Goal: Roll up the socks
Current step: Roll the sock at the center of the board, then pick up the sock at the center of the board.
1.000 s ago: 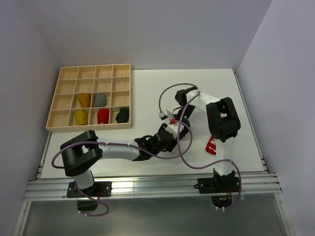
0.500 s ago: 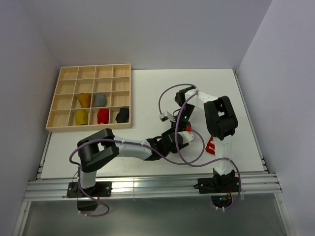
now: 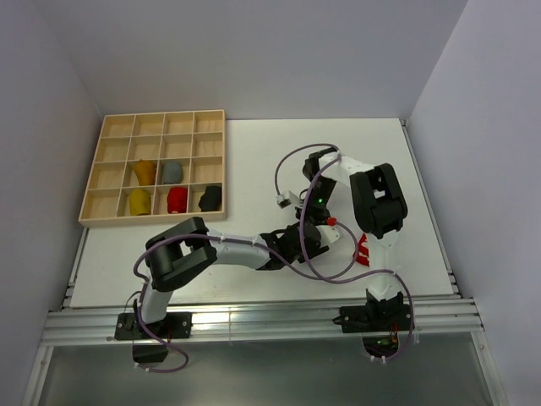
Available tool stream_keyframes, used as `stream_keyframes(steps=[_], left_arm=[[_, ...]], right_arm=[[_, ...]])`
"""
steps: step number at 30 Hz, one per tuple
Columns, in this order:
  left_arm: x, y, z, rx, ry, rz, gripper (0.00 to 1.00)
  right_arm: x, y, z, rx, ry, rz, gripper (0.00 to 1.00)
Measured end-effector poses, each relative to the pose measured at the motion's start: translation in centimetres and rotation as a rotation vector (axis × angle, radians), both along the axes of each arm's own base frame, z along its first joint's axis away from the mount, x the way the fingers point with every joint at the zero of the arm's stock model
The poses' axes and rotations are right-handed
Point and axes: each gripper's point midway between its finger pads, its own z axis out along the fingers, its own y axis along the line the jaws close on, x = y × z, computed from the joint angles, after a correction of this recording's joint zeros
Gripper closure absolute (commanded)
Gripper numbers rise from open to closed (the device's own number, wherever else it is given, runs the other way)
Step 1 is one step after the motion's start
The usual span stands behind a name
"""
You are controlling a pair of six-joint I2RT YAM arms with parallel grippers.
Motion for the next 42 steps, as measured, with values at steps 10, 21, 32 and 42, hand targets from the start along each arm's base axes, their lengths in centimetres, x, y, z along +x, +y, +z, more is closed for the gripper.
stream_keyframes(steps=[10, 21, 32, 42], left_arm=[[0.3, -1.1, -0.4, 0.01, 0.078, -0.047, 1.0], [0.6, -1.2, -0.2, -0.046, 0.098, -0.006, 1.0], [2.0, -0.9, 0.2, -0.194, 0.148, 0.124, 1.0], [4.7, 3.7, 1.0, -0.244, 0.184, 0.287, 1.0]], right_arm=[[0.3, -1.0, 0.1, -0.041, 0.0, 0.002, 0.7], [1.0, -0.7, 0.9, -0.002, 0.01, -0.07, 0.41], [8.6, -3.6, 10.1, 0.241, -0.197, -0.508, 0.38], [10.6, -7.6, 16.9, 0.321, -0.409, -0.741, 0.39]])
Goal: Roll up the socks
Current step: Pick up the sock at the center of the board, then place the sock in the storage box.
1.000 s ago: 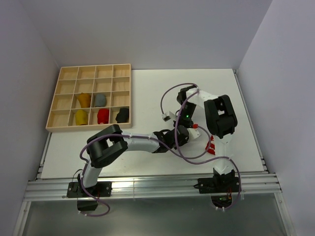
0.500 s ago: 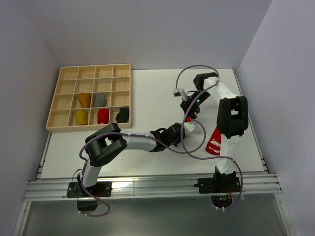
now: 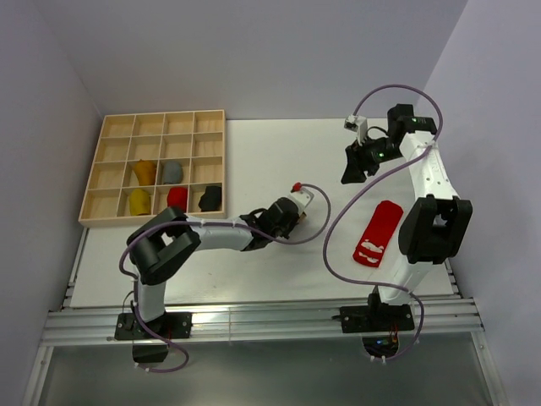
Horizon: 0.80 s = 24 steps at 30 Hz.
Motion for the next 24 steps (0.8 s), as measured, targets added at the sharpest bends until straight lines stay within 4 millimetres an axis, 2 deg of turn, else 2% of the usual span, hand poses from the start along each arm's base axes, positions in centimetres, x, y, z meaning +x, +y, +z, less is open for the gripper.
stream_keyframes(steps=[5, 8, 13, 16, 19, 24], left_arm=[[2.5, 2.9, 2.4, -0.016, -0.013, 0.097, 1.0], [4.1, 4.6, 5.2, -0.059, -0.036, 0.15, 1.0], [7.8, 8.5, 10.5, -0.127, -0.112, 0.281, 1.0], [10.3, 11.6, 13.1, -0.139, -0.171, 0.389, 1.0], [12.5, 15.7, 14.8, -0.112, -0.225, 0.518, 1.0], [15.4, 24.3, 16.3, -0.022, -0.298, 0.764, 1.0]], right_arm=[[-0.2, -0.4, 0.0, 0.017, 0.011, -0.027, 0.39], [-0.3, -0.6, -0.3, 0.023, 0.027, -0.043, 0.39], [-0.4, -1.0, -0.5, 0.03, 0.034, -0.055, 0.4], [-0.4, -1.0, -0.2, 0.034, 0.025, -0.058, 0.4], [-0.4, -1.1, 0.1, 0.032, 0.006, -0.062, 0.4], [-0.3, -1.2, 0.5, 0.02, -0.025, -0.087, 0.4]])
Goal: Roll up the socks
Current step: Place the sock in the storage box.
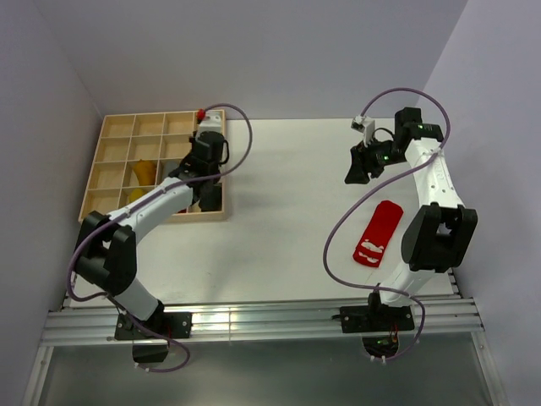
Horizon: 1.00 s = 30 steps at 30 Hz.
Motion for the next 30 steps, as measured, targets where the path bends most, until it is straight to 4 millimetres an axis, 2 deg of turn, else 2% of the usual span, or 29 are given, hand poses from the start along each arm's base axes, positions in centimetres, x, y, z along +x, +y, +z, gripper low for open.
stream_keyframes(steps=[5, 6, 8, 13, 15, 19, 22, 26, 30], left_arm=[[1.8, 7.4, 0.3, 0.051, -0.003, 0.211, 1.0], [2.3, 8.3, 0.2, 0.065, 0.002, 0.244, 1.0], [3.4, 8.8, -0.6, 0.088, 0.02, 0.274, 1.0], [5.4, 7.7, -5.5, 0.141, 0.124, 0.269, 1.0], [5.5, 7.3, -8.0, 0.159, 0.181, 0.264, 1.0], [5.8, 6.4, -11.6, 0.164, 0.265, 0.257, 1.0], [5.5, 5.8, -13.0, 0.162, 0.291, 0.255, 1.0], [4.9, 4.2, -13.8, 0.111, 0.311, 0.227, 1.0], [4.1, 2.3, -15.8, 0.052, 0.377, 0.171, 1.0]], right_arm=[[0.0, -0.3, -0.4, -0.017, -0.01, -0.021, 0.4], [-0.1, -0.3, -0.5, -0.019, -0.012, -0.022, 0.4], [-0.2, -0.4, -0.7, -0.026, -0.012, -0.025, 0.4], [-0.6, -0.5, -0.9, -0.037, -0.021, -0.031, 0.4], [-0.8, -0.6, -0.9, -0.04, -0.023, -0.035, 0.4], [-1.1, -0.7, -1.0, -0.043, -0.026, -0.039, 0.4], [-1.1, -0.8, -1.3, -0.047, -0.023, -0.042, 0.4], [-1.3, -0.9, -1.6, -0.049, -0.014, -0.045, 0.4], [-1.4, -0.9, -1.7, -0.051, -0.014, -0.039, 0.4]])
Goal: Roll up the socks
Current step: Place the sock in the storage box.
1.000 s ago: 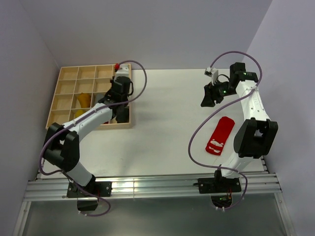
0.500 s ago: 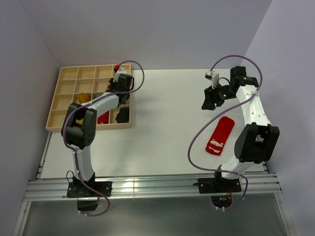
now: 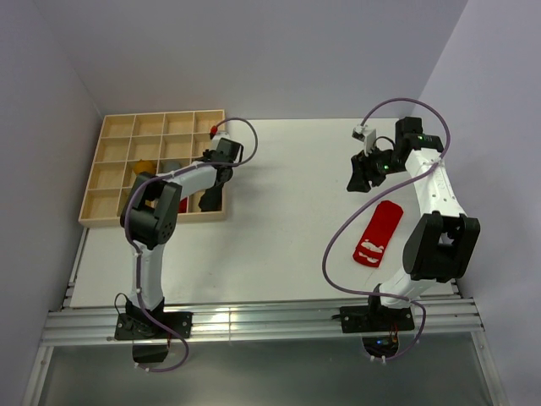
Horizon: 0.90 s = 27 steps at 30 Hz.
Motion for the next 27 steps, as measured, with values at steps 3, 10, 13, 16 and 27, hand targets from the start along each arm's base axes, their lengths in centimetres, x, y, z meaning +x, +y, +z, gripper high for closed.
stream_keyframes(steps=[3, 10, 13, 16, 27], left_arm=[[-0.3, -0.6, -0.8, -0.029, 0.022, -0.008, 1.0], [0.2, -0.2, -0.9, -0.136, 0.051, 0.01, 0.94], [0.4, -0.2, -0.9, -0.164, 0.071, 0.009, 0.82], [0.4, -0.2, -0.9, -0.176, 0.088, 0.004, 0.64], [0.2, -0.3, -0.7, -0.252, 0.125, -0.027, 0.34]], right_arm=[[0.0, 0.0, 0.0, -0.002, -0.001, 0.002, 0.4], [-0.7, 0.0, -1.1, -0.004, 0.03, 0.004, 0.4], [-1.0, -0.1, -1.6, -0.011, 0.045, 0.001, 0.4], [-1.0, -0.2, -1.7, -0.017, 0.047, -0.002, 0.4], [-1.0, -0.4, -1.8, -0.026, 0.049, -0.005, 0.39]])
